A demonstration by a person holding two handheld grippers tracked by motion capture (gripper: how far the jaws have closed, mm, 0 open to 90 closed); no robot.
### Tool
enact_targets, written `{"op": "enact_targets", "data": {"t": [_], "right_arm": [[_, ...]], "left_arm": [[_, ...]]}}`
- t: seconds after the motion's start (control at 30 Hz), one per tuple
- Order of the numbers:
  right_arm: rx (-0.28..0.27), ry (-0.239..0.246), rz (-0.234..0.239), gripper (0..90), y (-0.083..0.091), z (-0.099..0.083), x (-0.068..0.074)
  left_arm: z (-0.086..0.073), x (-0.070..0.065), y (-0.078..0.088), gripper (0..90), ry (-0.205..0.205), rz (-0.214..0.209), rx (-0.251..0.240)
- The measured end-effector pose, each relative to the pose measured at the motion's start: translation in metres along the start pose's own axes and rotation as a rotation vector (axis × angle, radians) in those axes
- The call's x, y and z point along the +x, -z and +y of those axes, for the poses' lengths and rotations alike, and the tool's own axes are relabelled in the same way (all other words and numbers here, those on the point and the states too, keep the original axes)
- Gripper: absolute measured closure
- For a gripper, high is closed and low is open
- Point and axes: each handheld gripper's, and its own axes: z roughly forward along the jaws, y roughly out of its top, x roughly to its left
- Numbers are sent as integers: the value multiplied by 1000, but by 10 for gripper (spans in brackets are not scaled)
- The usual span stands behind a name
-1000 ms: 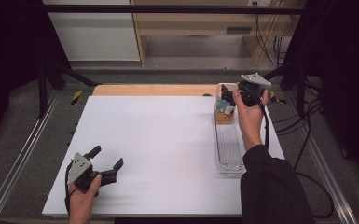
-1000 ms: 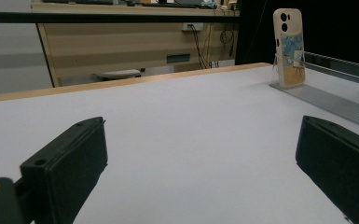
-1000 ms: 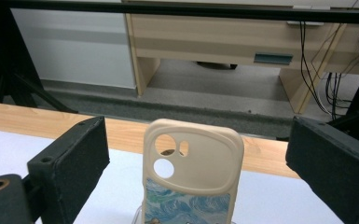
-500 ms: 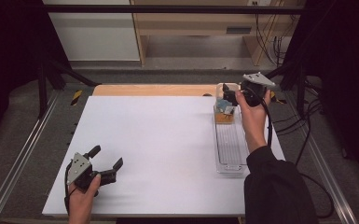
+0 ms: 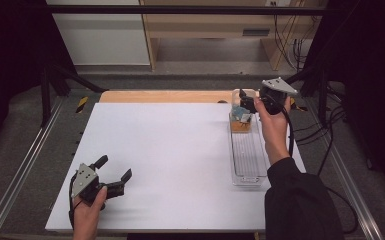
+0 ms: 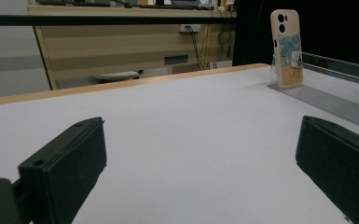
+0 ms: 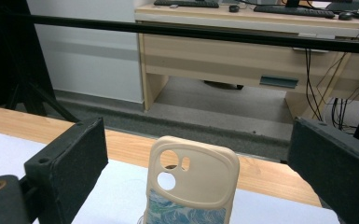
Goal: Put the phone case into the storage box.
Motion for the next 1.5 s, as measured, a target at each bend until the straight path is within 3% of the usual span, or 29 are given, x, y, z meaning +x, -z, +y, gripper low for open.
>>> {"op": "enact_targets", "data": {"t": [0.5, 0.77, 1.5], "right_arm": [[-6, 10, 45, 52, 7, -5, -2], [-28, -15, 72, 52, 21, -3, -6], [-23, 3, 104, 39, 43, -3, -13]], "left_arm": [[-1, 7, 3, 17, 6, 18, -1], [0, 8, 3, 17, 4, 5, -3], [-1, 11, 4, 17, 1, 2, 0]]}}
